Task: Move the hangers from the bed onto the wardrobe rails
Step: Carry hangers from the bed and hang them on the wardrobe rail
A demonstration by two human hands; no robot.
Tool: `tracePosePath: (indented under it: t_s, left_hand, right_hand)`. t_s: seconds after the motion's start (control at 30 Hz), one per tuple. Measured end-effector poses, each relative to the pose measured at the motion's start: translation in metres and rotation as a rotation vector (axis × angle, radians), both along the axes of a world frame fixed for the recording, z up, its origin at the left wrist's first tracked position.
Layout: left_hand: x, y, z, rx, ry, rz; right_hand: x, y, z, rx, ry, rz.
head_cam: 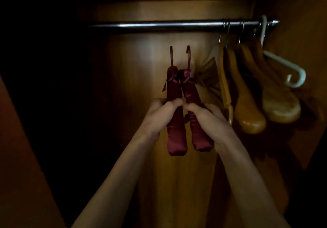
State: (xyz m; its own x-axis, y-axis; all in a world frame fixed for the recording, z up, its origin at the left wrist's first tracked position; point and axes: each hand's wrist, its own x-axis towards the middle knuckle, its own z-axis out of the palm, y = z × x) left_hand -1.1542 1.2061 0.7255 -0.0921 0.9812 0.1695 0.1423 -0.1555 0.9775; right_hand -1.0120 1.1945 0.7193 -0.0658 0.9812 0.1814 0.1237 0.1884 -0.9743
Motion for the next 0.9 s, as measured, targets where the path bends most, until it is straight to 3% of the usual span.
tracePosePath:
  t_s: [0.3, 0.7, 0.9]
  left_hand:
    - [0.002, 0.056, 0.081, 0.163, 0.046, -0.122]
    - [0.027, 0.105, 0.103, 0.04, 0.147, -0.223]
    - [0.043, 0.11, 0.097, -0.005, 0.104, -0.255]
  right_hand:
    - [-0.008, 0.041, 0.08, 0.103, -0.006, -0.179]
    - [0.01, 0.078, 0.098, 0.041, 0.108, -0.274]
    - [0.022, 0.086, 0.094, -0.007, 0.192, -0.261]
